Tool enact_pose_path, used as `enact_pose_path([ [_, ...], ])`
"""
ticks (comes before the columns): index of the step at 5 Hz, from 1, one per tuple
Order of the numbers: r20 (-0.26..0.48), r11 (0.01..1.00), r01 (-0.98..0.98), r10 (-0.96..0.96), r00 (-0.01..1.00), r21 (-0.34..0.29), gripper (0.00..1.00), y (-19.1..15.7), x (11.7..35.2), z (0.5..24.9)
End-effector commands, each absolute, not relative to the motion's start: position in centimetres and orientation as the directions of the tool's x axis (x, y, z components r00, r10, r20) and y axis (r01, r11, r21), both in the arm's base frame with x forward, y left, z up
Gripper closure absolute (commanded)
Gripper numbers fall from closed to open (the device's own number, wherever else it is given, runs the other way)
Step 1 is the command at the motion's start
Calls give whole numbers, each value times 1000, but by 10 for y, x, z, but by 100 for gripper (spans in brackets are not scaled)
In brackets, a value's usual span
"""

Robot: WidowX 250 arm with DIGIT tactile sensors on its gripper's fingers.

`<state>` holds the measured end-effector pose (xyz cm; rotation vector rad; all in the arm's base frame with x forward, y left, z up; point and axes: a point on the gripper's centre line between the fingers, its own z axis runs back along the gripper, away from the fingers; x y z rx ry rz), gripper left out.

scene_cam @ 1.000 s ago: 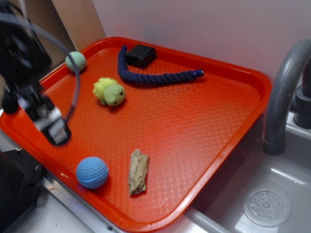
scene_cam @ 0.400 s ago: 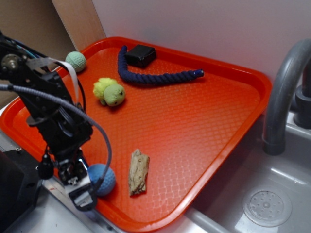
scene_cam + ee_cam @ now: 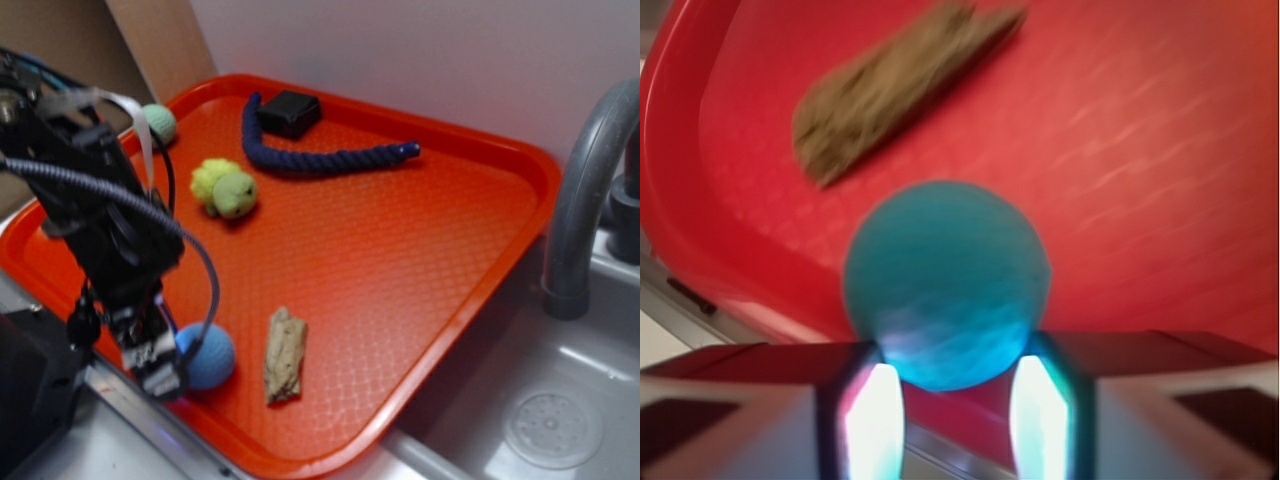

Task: Grab the blue ball.

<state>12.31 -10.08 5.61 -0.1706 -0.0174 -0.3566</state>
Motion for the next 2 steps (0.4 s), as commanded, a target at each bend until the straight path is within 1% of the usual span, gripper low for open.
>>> enact_pose_path([
  [1,147,989,132,-121,982,-65,100,-29,160,145],
  [2,196,990,116,-98,976,-83,29,-7,163,171],
])
